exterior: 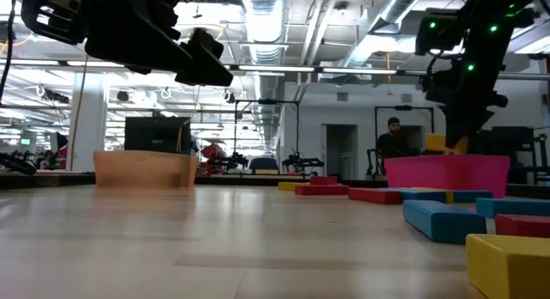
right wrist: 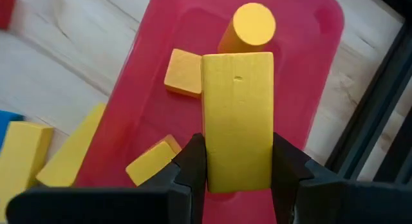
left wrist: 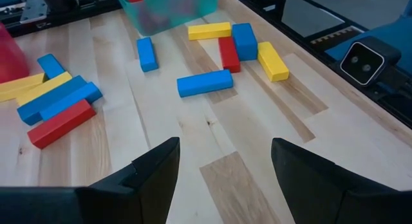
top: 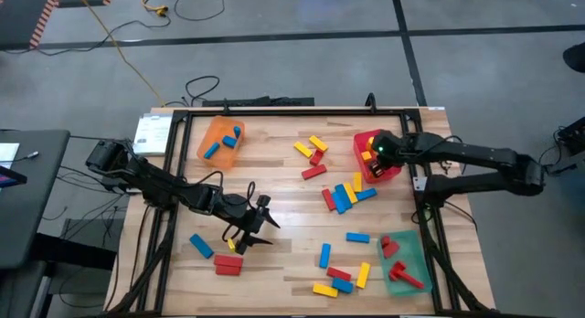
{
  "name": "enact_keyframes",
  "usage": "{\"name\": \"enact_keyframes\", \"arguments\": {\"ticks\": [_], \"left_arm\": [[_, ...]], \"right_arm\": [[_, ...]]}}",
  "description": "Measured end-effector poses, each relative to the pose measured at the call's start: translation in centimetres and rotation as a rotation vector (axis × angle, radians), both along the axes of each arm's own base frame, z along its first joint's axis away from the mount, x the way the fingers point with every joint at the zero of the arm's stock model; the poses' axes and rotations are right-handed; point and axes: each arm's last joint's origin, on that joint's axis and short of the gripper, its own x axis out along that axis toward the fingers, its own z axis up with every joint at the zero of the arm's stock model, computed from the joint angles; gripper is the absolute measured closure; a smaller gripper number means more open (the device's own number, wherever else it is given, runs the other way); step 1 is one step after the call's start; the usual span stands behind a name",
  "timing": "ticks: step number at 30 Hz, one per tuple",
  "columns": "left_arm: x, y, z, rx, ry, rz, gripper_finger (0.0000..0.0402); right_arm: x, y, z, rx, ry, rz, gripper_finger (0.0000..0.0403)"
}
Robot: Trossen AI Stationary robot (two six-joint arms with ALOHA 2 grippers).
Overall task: Sort blocks
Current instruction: Put the yellow rectangle block into the red bin, then put the blue rectangle block into the orange bin
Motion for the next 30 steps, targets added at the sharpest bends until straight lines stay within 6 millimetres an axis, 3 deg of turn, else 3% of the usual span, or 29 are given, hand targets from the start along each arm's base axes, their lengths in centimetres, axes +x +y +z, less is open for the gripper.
{"name": "enact_keyframes", "arguments": {"ticks": [8,20,30], "left_arm": [[0.0,0.0,0.0,0.002,0.003,0.002,0.0162],[0.0,0.2,0.0,0.004,0.004,0.008,0.0162],[0.4,1.2,0.0,0.043,-0.015,0.126,0.0162]], "right_arm": [[0.4,-0.8,-0.8,0.057,0.034,0.0,0.0272],[0.4,-0.9,-1.0,0.065,0.041,-0.002,0.0198],[0.5,-0.3,-0.1,0.022,-0.037,0.039,0.0191]]}}
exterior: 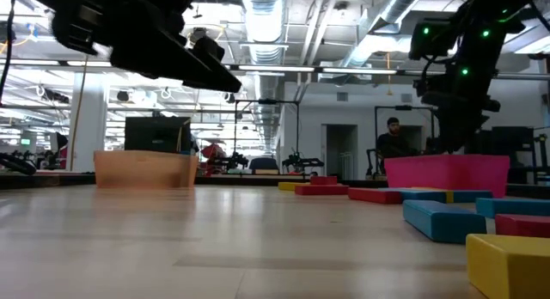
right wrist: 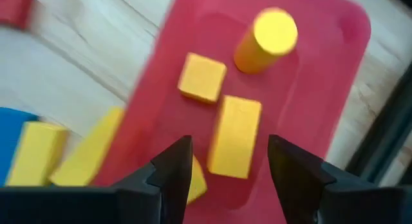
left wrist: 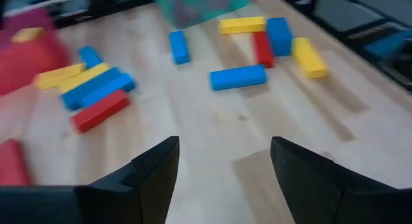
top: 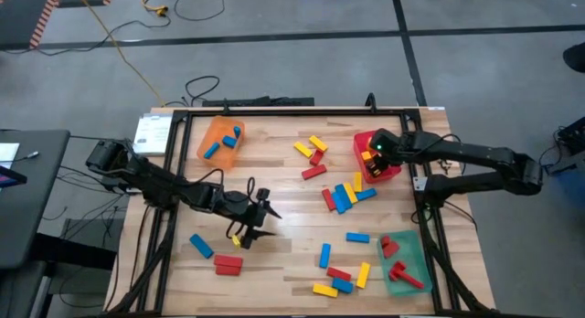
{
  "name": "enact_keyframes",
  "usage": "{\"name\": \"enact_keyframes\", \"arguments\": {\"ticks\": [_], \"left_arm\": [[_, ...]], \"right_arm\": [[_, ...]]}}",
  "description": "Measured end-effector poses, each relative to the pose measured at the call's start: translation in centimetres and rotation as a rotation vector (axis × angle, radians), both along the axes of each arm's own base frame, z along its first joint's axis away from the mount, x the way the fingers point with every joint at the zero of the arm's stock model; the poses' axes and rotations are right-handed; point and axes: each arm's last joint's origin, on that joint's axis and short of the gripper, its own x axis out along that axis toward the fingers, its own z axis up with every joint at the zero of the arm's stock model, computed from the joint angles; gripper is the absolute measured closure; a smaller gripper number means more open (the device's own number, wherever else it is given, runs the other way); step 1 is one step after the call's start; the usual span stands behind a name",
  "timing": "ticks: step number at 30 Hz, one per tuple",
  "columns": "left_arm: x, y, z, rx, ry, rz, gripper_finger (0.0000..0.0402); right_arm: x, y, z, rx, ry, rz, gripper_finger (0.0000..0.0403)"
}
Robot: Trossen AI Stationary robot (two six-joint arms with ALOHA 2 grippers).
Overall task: Sort blocks
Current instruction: Put the blue rectangle block into the orange bin
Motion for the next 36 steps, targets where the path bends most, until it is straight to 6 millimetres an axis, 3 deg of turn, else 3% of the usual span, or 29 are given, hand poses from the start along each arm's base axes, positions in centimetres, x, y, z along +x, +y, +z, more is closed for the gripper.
{"name": "enact_keyframes", "arguments": {"ticks": [7,13,23,30,36], "left_arm": [[0.2,1.6,-0.3,-0.008,0.035,0.076,0.0162],[-0.8,1.5,-1.7,-0.101,0.243,-0.055,0.0162],[-3.8,-1.5,-3.2,-0.117,0.604,-0.164,0.0162],[-5.5,-3.8,-1.7,-0.099,0.857,-0.111,0.0162],[-7.6,-5.3,-0.5,0.024,1.022,-0.014,0.0162]], "right_arm": [[-0.3,1.5,1.8,-0.06,-0.149,0.068,0.0191],[-0.4,3.8,2.7,-0.063,-0.229,0.191,0.0191],[0.3,6.9,3.3,-0.042,-0.317,0.365,0.0191],[0.7,8.1,3.6,-0.059,-0.368,0.434,0.0191],[0.8,8.8,3.7,-0.055,-0.383,0.475,0.0191]]}}
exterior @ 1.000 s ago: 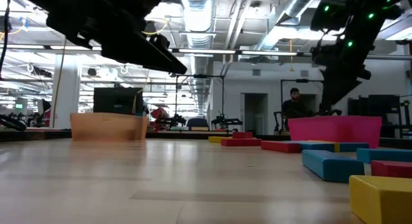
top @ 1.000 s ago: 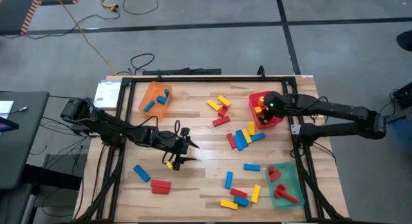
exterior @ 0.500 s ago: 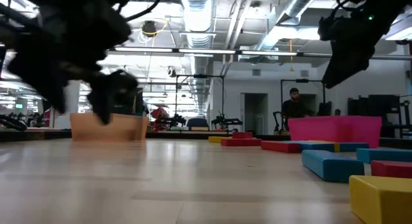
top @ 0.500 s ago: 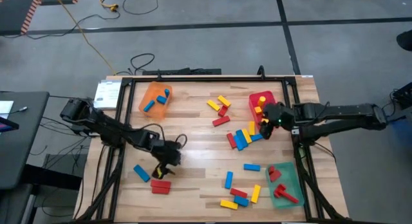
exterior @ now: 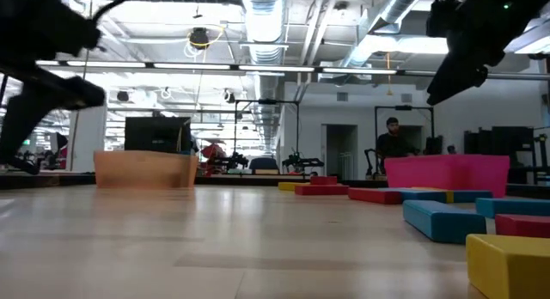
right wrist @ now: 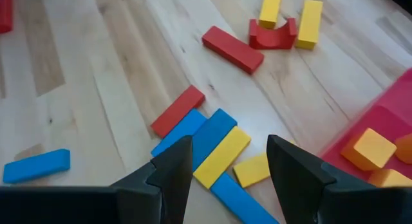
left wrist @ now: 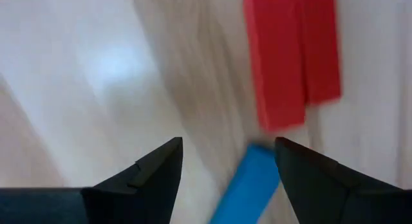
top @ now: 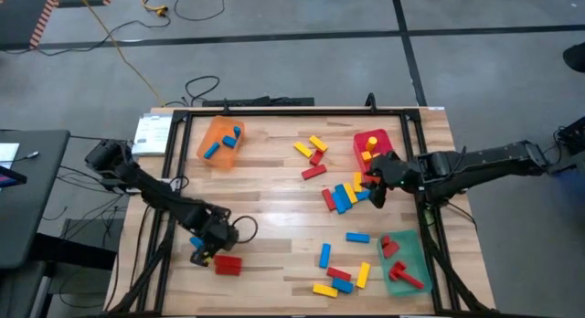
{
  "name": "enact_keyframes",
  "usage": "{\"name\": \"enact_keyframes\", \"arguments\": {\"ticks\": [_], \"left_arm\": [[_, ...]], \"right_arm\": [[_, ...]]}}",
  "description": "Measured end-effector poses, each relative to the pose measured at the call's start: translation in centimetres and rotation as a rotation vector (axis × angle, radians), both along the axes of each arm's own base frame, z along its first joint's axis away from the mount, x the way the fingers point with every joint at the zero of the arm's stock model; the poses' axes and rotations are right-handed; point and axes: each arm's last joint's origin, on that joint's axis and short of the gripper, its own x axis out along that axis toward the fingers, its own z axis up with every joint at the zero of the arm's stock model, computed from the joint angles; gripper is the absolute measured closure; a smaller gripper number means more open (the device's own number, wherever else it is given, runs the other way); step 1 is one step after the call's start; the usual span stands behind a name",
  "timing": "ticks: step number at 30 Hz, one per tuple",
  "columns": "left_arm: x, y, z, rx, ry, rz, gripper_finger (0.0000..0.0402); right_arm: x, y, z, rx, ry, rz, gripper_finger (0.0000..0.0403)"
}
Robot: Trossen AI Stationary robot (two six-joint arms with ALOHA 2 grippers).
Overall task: Sort blocks
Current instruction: Put the blue rectangle block into the orange bin
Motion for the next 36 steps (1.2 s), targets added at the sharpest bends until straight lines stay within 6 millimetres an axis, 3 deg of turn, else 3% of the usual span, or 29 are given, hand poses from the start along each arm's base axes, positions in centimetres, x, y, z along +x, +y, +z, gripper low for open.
{"name": "enact_keyframes", "arguments": {"ticks": [6,17,24,31,36], "left_arm": [[-2.2,-1.5,-0.1,0.053,0.094,0.042,0.0162],[-4.2,-3.5,-0.1,0.143,0.055,0.023,0.0162],[-5.4,-4.2,-0.2,0.22,0.01,-0.044,0.0162],[-6.2,-3.7,-2.3,0.223,0.019,-0.036,0.0162],[-6.0,-3.7,-2.4,0.249,-0.034,-0.032,0.0162]], "right_arm": [[0.0,0.8,0.1,0.004,-0.015,0.045,0.0191],[0.2,1.1,0.3,0.001,-0.044,0.063,0.0191],[0.2,1.1,0.3,0.0,-0.048,0.064,0.0191],[0.2,1.3,0.3,0.001,-0.05,0.075,0.0191],[0.1,1.8,0.3,0.002,-0.051,0.106,0.0191]]}}
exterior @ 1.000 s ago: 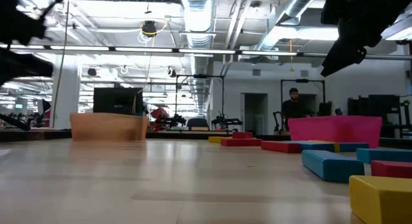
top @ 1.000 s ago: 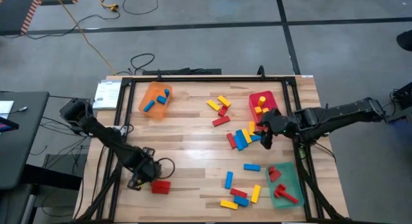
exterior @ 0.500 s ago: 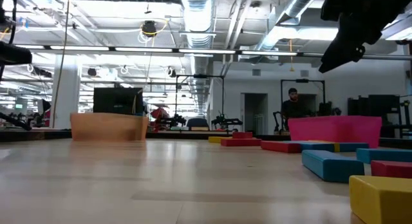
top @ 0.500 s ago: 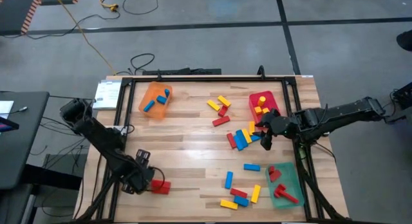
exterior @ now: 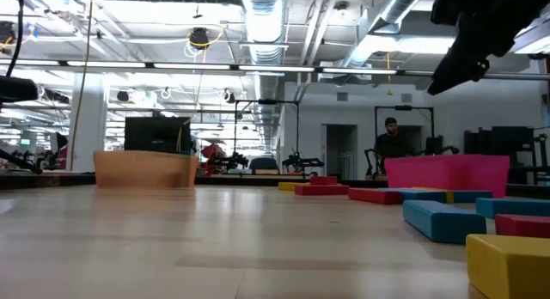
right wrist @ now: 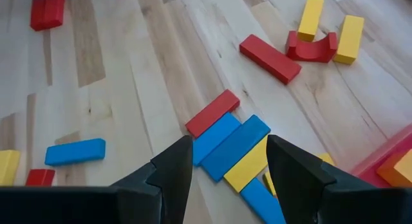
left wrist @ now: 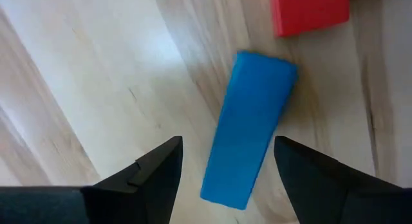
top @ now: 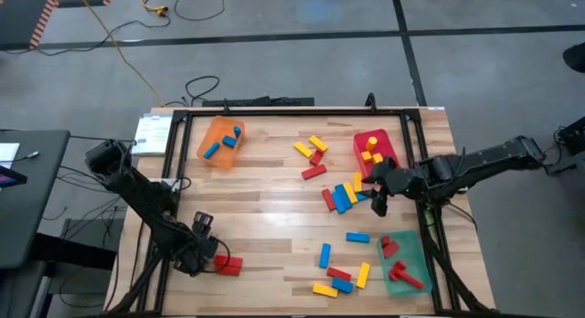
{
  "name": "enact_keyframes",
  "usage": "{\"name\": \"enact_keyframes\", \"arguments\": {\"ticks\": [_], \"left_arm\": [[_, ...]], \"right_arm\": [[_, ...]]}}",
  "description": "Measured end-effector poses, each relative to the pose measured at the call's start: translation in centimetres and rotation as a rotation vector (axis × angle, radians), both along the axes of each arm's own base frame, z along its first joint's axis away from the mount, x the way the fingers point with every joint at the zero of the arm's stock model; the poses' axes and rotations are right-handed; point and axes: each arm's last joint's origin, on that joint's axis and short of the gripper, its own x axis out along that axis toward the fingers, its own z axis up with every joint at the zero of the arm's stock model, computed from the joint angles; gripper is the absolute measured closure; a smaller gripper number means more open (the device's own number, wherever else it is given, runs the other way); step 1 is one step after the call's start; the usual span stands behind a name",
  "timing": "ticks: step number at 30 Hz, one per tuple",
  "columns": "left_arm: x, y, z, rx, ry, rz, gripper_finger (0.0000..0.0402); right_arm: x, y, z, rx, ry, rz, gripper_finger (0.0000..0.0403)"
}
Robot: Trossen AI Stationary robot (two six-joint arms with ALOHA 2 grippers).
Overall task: Sort blocks
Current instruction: Put the blue rectangle block into the orange bin
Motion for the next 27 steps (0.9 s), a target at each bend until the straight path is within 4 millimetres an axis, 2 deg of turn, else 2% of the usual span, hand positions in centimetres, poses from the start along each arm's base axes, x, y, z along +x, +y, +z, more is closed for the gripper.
{"name": "enact_keyframes", "arguments": {"ticks": [11,21,27], "left_arm": [[-0.5,0.5,-1.7,-0.026,-0.008,0.038,0.0165],[-0.5,0.5,-2.1,-0.048,-0.02,0.049,0.0266],[-0.2,0.6,-2.0,-0.052,-0.023,0.078,0.0275]], "right_arm": [[-0.2,0.9,0.0,-0.016,-0.013,0.012,0.0191],[-0.2,0.9,0.0,-0.005,-0.017,0.001,0.0191],[-0.2,0.9,0.0,-0.004,-0.017,0.0,0.0191]]}}
